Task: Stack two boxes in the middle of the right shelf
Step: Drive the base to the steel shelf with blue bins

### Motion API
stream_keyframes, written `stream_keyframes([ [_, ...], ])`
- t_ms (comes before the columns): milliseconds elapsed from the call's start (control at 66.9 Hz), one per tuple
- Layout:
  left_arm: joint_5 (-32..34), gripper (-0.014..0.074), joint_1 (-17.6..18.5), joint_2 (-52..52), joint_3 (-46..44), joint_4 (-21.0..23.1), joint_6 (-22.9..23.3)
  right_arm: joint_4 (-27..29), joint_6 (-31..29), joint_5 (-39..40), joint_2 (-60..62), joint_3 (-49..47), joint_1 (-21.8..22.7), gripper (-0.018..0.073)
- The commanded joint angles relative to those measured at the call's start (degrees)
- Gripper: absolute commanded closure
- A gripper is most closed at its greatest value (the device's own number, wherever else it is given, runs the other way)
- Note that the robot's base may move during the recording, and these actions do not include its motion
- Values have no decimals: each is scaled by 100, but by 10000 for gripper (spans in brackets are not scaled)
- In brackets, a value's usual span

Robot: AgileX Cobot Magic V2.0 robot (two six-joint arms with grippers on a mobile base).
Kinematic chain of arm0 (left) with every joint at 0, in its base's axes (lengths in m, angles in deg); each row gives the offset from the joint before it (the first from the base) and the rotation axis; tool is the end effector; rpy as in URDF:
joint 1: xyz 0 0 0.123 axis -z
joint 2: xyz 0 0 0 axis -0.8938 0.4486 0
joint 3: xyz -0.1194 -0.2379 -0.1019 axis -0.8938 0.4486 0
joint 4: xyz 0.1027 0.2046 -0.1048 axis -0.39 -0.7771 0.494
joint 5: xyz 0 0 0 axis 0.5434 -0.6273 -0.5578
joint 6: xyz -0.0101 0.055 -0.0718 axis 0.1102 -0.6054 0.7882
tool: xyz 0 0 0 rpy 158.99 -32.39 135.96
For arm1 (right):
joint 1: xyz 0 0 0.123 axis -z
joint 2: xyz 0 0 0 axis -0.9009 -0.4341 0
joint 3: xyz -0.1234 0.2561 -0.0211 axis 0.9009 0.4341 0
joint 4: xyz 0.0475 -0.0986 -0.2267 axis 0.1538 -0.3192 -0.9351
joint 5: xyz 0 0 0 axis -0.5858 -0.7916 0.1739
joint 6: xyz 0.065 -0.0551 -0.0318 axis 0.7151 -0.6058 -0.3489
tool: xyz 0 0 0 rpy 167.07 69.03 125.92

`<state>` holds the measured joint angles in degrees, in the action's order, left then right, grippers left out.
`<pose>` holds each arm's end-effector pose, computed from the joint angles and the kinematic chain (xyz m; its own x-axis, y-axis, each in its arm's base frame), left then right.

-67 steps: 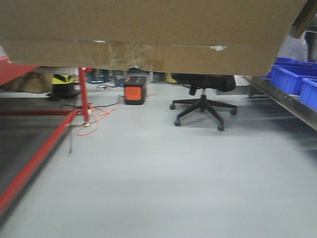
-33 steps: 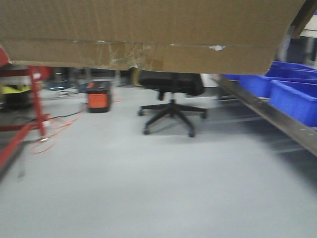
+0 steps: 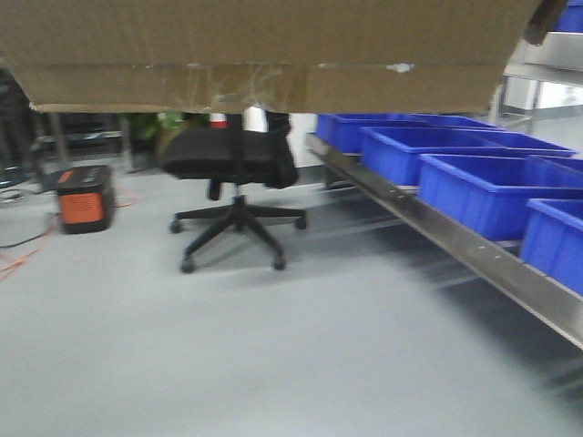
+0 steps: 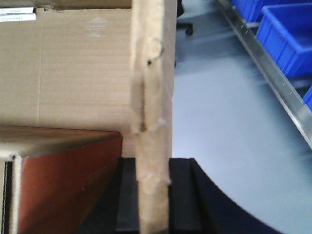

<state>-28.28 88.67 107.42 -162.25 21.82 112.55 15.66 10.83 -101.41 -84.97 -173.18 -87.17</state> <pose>0.2545 -0.0925 0.4814 -0.5840 -0.0654 -0.8091 0.0240 0.9949 -0.0978 0.2469 0.0862 0.4610 -0.5194 0.1030 -0.8483 -0.0847 0.9816 0.1710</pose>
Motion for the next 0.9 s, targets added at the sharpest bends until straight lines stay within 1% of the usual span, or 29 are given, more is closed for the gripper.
stream_keyframes([
  [0, 208, 707, -4, -75, -75, 85, 50, -85, -32, 636, 91, -48, 40, 721],
  [299, 208, 707, -4, -75, -75, 85, 50, -85, -32, 1040, 91, -48, 40, 721],
  [882, 208, 707, -4, -75, -75, 85, 50, -85, -32, 1073, 91, -48, 40, 721],
])
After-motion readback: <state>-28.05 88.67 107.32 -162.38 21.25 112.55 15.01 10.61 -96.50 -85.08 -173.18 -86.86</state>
